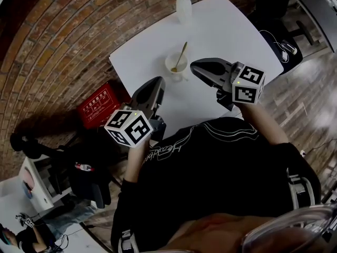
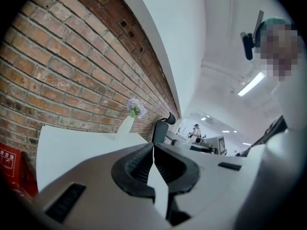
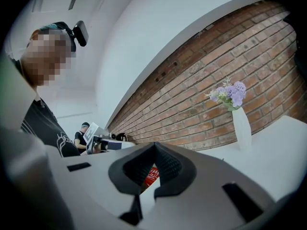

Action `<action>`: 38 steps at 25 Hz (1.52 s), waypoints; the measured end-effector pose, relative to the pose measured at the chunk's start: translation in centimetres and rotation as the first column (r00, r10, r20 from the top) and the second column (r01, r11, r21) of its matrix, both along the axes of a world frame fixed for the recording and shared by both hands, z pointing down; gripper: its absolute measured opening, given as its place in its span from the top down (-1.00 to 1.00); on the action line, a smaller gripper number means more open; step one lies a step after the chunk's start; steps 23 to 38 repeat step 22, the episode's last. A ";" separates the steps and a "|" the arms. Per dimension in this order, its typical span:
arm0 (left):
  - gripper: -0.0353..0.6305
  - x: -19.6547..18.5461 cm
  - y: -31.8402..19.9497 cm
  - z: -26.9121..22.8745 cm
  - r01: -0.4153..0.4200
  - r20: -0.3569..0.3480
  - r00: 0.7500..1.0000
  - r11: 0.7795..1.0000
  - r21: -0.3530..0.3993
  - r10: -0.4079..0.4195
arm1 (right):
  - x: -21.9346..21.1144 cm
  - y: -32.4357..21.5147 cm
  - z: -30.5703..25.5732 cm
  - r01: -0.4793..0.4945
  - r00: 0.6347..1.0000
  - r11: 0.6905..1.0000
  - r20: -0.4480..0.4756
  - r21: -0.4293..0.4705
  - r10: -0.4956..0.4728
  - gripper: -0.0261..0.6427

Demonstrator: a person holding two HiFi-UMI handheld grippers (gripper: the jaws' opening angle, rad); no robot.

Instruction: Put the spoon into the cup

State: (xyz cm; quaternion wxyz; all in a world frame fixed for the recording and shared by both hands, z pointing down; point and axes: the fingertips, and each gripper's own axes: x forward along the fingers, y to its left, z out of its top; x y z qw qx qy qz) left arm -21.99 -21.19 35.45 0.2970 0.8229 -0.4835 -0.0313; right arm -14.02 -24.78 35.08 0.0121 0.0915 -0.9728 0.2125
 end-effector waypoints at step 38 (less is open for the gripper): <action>0.88 1.1 -0.1 -0.1 -0.036 0.019 0.999 0.998 0.042 0.036 | 0.8 -0.4 0.7 -0.029 1.000 0.999 -0.006 -0.023 0.029 0.93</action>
